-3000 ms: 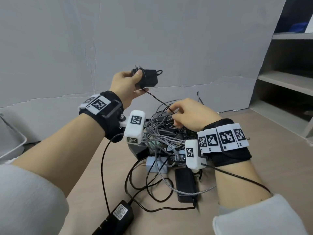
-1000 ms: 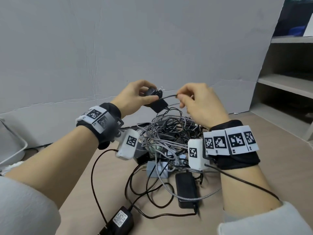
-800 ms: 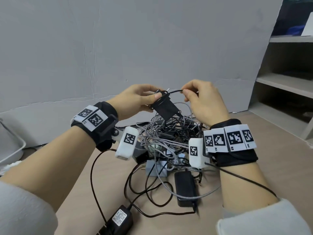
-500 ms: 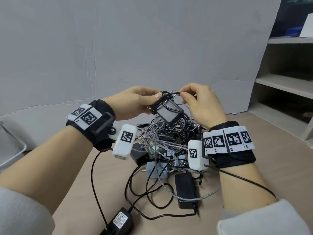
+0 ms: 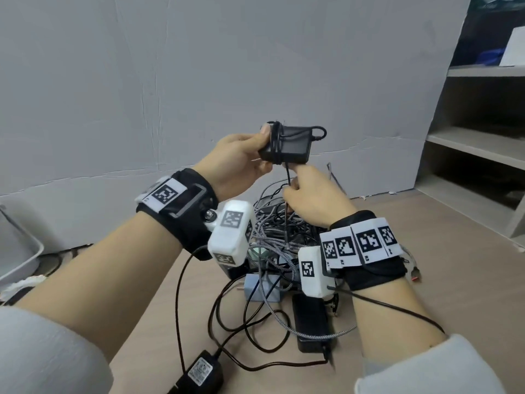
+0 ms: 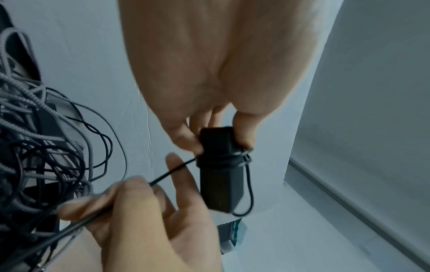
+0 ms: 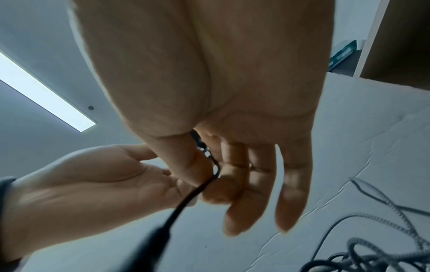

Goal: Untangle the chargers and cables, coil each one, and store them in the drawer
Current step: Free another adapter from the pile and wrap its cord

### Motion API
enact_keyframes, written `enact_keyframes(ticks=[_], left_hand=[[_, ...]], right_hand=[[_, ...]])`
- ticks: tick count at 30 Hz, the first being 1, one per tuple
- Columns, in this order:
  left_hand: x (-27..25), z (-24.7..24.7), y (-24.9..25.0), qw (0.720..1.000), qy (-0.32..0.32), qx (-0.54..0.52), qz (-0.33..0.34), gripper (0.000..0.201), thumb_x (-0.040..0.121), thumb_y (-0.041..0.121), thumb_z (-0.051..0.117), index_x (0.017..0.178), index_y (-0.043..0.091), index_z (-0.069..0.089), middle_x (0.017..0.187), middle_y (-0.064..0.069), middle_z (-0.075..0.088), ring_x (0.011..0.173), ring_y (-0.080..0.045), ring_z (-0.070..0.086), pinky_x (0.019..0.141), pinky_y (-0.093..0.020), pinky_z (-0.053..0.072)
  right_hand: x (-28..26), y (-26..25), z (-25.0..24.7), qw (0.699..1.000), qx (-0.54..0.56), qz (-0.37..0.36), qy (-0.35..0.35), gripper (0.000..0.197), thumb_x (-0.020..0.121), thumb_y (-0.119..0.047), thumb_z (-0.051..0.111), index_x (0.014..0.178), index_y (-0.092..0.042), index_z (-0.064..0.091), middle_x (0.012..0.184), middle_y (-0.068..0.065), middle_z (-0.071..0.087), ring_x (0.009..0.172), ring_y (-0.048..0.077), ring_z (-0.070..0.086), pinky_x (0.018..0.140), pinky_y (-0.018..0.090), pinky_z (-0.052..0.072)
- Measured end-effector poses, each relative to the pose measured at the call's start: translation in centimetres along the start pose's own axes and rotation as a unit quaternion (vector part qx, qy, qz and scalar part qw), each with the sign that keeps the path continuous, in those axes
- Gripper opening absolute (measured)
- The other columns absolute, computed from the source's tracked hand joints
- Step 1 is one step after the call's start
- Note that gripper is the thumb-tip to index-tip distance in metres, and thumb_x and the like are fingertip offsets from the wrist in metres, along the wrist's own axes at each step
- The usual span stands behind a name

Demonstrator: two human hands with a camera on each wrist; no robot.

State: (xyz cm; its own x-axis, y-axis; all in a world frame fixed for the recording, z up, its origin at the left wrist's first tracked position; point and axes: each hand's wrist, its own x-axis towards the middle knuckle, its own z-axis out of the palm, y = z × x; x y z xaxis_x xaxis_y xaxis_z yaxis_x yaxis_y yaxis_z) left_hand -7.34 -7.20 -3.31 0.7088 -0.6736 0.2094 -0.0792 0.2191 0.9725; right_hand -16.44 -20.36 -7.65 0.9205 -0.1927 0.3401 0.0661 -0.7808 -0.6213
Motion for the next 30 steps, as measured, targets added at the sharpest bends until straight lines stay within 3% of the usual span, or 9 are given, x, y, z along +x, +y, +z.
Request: enact_keyframes(ticks=[3, 8, 10, 14, 16, 18, 22, 24, 30], left_hand=[[0.4, 0.3, -0.5, 0.997, 0.066, 0.045, 0.014, 0.025, 0.104, 0.026, 0.053, 0.097, 0.006, 0.067, 0.077, 0.001, 0.060, 0.065, -0.010, 0.047, 0.063, -0.021, 0.039], [0.9, -1.1, -0.4, 0.980, 0.157, 0.116, 0.031, 0.021, 0.100, 0.027, 0.061, 0.113, 0.010, 0.061, 0.086, 0.006, 0.067, 0.071, -0.008, 0.064, 0.077, -0.028, 0.048], [0.7, -1.7, -0.4, 0.975, 0.144, 0.167, 0.036, 0.020, 0.099, 0.023, 0.063, 0.113, 0.010, 0.059, 0.098, -0.003, 0.068, 0.077, -0.012, 0.068, 0.075, -0.029, 0.054], [-0.2, -2.1, 0.1, 0.952, 0.060, 0.301, 0.007, 0.021, 0.099, 0.023, 0.062, 0.114, 0.008, 0.066, 0.107, -0.015, 0.072, 0.084, -0.017, 0.069, 0.073, -0.026, 0.059], [-0.6, -1.9, 0.4, 0.938, 0.024, 0.346, -0.010, 0.026, 0.100, 0.028, 0.061, 0.119, 0.011, 0.065, 0.104, -0.012, 0.073, 0.081, -0.016, 0.068, 0.073, -0.029, 0.059], [-0.8, -1.5, 0.4, 0.927, 0.018, 0.374, -0.022, 0.029, 0.101, 0.032, 0.059, 0.121, 0.011, 0.061, 0.094, -0.009, 0.072, 0.077, -0.019, 0.066, 0.068, -0.028, 0.058], [-1.3, -1.4, -0.3, 0.946, 0.003, 0.322, -0.029, 0.024, 0.101, 0.035, 0.056, 0.107, 0.013, 0.049, 0.085, -0.014, 0.070, 0.074, -0.026, 0.067, 0.058, -0.029, 0.054], [-1.7, -1.5, -0.8, 0.960, -0.001, 0.281, -0.010, 0.019, 0.103, 0.031, 0.053, 0.104, 0.013, 0.047, 0.084, -0.016, 0.068, 0.070, -0.027, 0.065, 0.056, -0.028, 0.055], [-2.4, -2.0, -1.8, 0.981, 0.010, 0.188, 0.046, 0.012, 0.104, 0.018, 0.051, 0.100, 0.007, 0.050, 0.083, -0.010, 0.069, 0.073, -0.025, 0.068, 0.076, -0.039, 0.062]], right_hand=[[-0.4, -0.6, 0.0, 0.999, -0.007, 0.023, -0.034, 0.035, 0.092, -0.017, 0.054, 0.126, -0.016, 0.055, 0.068, -0.005, 0.051, 0.066, 0.014, 0.051, 0.052, 0.028, 0.030], [-0.8, -0.9, -0.3, 0.997, 0.009, -0.013, -0.076, 0.019, 0.097, -0.012, 0.047, 0.098, -0.007, 0.065, 0.065, 0.003, 0.059, 0.063, 0.023, 0.062, 0.056, 0.035, 0.048], [-0.6, -0.8, -0.4, 0.995, 0.056, -0.023, -0.078, 0.020, 0.100, -0.015, 0.050, 0.094, -0.008, 0.068, 0.063, 0.002, 0.058, 0.055, 0.017, 0.058, 0.061, 0.042, 0.056], [-0.1, 0.2, -1.5, 0.995, 0.061, -0.064, 0.041, 0.018, 0.097, -0.025, 0.062, 0.085, -0.019, 0.074, 0.054, -0.010, 0.056, 0.053, 0.004, 0.051, 0.060, 0.024, 0.045], [0.0, 0.6, -1.9, 0.992, 0.046, -0.067, 0.091, 0.018, 0.097, -0.029, 0.063, 0.084, -0.021, 0.073, 0.061, -0.013, 0.060, 0.061, 0.001, 0.053, 0.059, 0.014, 0.038], [0.1, 0.9, -1.8, 0.991, 0.040, -0.066, 0.113, 0.020, 0.100, -0.032, 0.058, 0.091, -0.019, 0.071, 0.079, -0.008, 0.067, 0.076, 0.010, 0.058, 0.067, 0.022, 0.040], [0.4, 0.7, -1.0, 0.996, 0.022, -0.013, 0.090, 0.030, 0.106, -0.041, 0.041, 0.100, -0.015, 0.054, 0.095, 0.003, 0.062, 0.090, 0.025, 0.059, 0.071, 0.032, 0.037], [0.2, 0.2, -0.5, 0.997, 0.061, 0.009, 0.055, 0.032, 0.106, -0.046, 0.036, 0.105, -0.016, 0.049, 0.097, 0.004, 0.063, 0.085, 0.026, 0.067, 0.066, 0.037, 0.049], [-0.4, -0.7, 0.2, 0.993, 0.118, 0.012, 0.018, 0.040, 0.096, -0.050, 0.059, 0.110, -0.016, 0.043, 0.098, 0.004, 0.067, 0.056, 0.020, 0.071, 0.044, 0.032, 0.053]])
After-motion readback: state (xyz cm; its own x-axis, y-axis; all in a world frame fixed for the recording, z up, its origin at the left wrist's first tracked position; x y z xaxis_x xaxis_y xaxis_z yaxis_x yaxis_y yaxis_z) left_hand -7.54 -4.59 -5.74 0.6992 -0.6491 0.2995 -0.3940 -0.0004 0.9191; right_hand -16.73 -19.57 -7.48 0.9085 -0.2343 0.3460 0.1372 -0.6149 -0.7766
